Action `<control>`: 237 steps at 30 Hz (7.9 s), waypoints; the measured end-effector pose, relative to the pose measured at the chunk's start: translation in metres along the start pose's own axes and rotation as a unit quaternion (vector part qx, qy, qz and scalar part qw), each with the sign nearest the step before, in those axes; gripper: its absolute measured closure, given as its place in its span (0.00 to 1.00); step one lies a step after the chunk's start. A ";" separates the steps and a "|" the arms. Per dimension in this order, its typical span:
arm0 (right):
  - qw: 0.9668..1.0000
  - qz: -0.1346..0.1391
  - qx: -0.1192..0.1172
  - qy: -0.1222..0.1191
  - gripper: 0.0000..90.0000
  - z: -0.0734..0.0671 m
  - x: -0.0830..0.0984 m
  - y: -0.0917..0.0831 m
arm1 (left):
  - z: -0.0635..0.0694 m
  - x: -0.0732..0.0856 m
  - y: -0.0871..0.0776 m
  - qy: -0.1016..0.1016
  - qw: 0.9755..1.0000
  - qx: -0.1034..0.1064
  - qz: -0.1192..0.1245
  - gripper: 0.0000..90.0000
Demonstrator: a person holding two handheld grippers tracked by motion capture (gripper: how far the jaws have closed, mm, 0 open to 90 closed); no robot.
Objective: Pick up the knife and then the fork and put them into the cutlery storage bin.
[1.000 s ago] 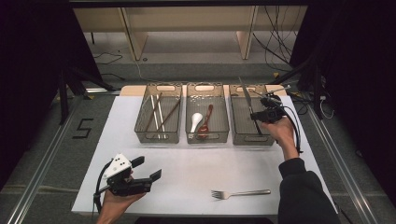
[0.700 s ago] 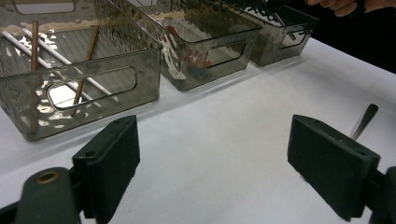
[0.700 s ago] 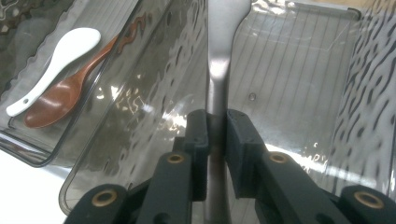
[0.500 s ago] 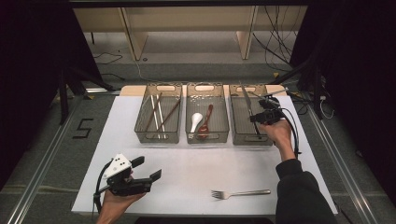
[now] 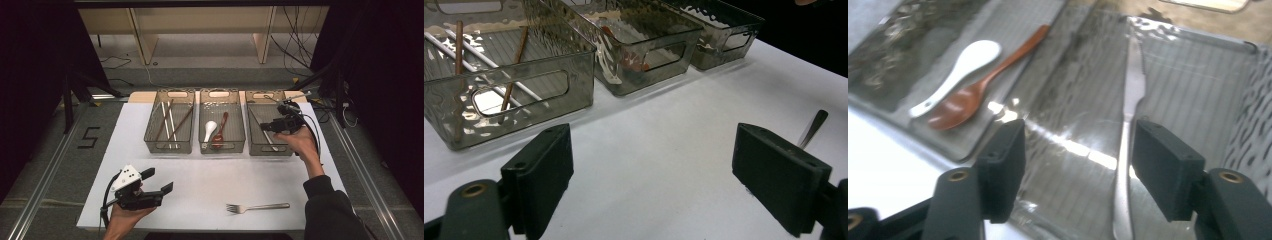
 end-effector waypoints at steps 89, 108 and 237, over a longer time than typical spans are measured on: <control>0.910 -0.262 -0.088 -0.310 0.71 -0.116 0.163 -0.013 | 0.001 0.000 0.000 0.005 1.000 -0.001 0.000 0.18; 0.904 -0.270 -0.091 -0.320 0.93 -0.121 0.164 -0.013 | 0.001 0.000 0.000 0.005 1.000 -0.001 0.001 0.18; 0.997 -0.070 0.025 -0.018 0.71 0.014 -0.013 0.024 | -0.001 0.000 -0.001 -0.004 1.000 0.001 0.004 0.18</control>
Point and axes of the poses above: each handheld gripper's, and its own axes: y roughly forward along the jaws, x roughly out of its underside, z roughly to its right, the point moved 3 cm from there along y, roughly forward along the jaws, and after that the axes turned 2 degrees about z, right-handed, at the moved point
